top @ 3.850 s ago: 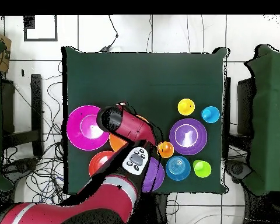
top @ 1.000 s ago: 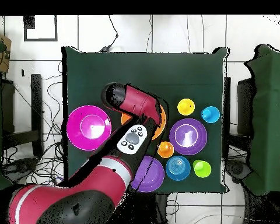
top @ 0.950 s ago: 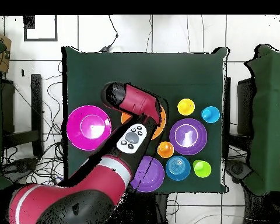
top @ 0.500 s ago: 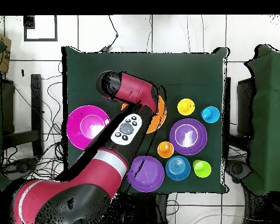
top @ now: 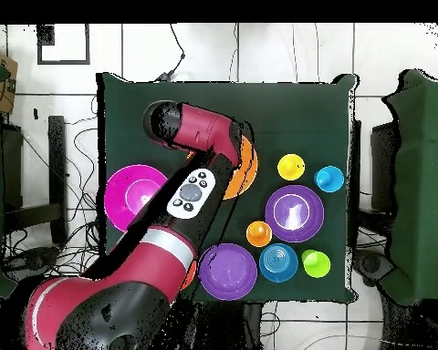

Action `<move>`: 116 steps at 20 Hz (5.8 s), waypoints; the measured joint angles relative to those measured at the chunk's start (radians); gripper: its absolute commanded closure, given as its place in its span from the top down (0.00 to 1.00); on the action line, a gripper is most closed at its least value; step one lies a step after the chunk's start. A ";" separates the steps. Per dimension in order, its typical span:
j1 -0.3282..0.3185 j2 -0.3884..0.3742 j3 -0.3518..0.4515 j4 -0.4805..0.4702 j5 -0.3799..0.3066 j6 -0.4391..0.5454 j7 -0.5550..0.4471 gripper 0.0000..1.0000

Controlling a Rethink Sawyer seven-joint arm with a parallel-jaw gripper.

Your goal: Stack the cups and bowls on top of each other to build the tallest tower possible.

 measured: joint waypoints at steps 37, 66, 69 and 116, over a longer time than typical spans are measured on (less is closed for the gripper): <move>0.014 -0.035 -0.003 0.011 0.000 -0.002 0.022 1.00; 0.057 -0.383 0.119 0.532 -0.023 -0.202 0.022 1.00; 0.051 -0.393 0.139 0.577 -0.040 -0.226 0.022 1.00; -0.219 -0.475 0.317 0.911 -0.572 -0.503 0.022 1.00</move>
